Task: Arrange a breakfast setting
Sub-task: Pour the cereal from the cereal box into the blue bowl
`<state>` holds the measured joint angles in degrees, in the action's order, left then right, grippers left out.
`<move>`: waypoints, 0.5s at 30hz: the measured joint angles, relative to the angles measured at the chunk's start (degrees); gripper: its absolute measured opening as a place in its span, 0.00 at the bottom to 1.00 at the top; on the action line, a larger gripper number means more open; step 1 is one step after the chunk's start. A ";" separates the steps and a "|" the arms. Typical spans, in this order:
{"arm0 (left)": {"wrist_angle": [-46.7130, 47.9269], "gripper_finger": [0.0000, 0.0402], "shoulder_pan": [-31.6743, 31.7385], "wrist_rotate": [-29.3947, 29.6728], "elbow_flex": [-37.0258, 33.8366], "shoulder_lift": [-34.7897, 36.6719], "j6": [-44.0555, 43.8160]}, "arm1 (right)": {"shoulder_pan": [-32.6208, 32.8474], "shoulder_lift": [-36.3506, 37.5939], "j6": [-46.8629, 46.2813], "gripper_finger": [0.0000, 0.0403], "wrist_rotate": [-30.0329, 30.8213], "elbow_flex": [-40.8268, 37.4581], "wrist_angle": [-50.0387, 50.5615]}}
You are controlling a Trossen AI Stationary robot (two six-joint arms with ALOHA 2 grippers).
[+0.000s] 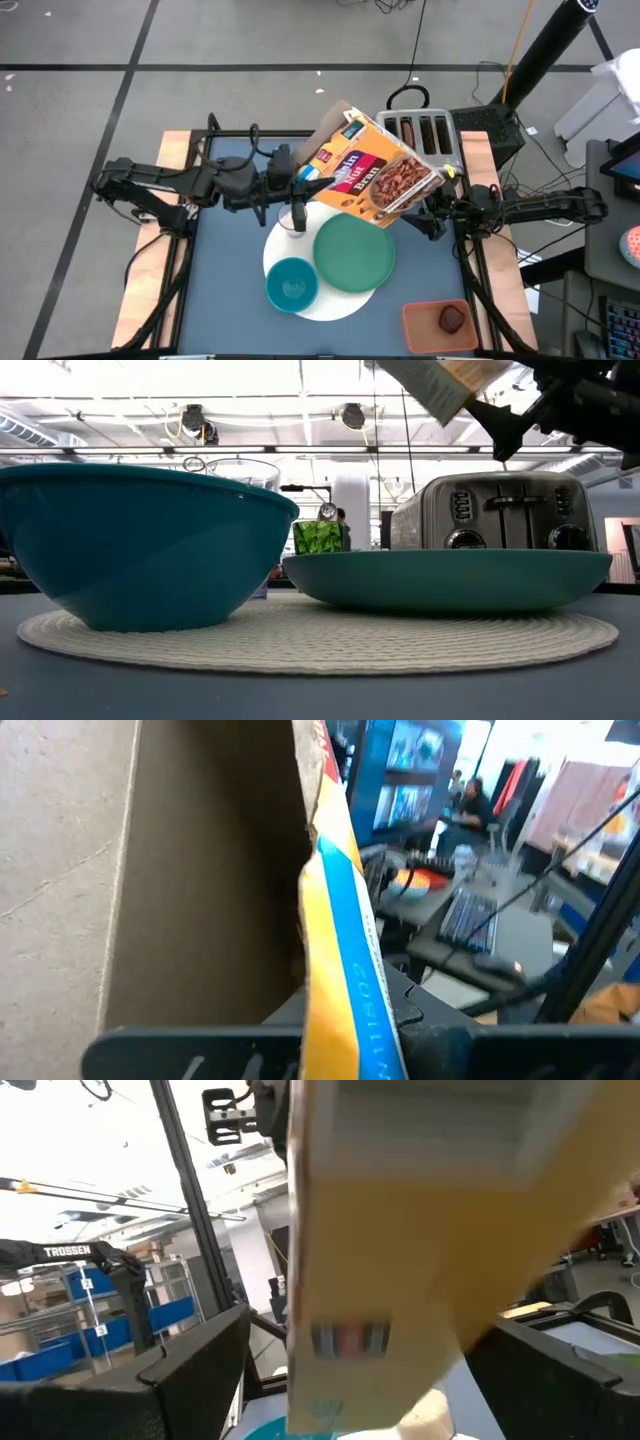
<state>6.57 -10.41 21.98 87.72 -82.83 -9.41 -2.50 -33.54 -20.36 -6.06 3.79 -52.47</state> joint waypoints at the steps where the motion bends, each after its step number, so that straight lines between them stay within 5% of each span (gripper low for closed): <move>1: -0.36 0.01 0.00 -0.04 0.00 -0.41 -0.08 | 0.00 0.00 -0.12 0.87 0.00 0.00 0.00; 15: -4.39 0.01 0.04 0.33 0.06 -4.08 0.45 | 0.00 0.00 -5.86 0.87 0.54 0.00 -0.74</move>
<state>2.18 -10.37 22.32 87.78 -86.90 -8.96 -2.50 -33.54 -26.22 -5.52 3.79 -53.21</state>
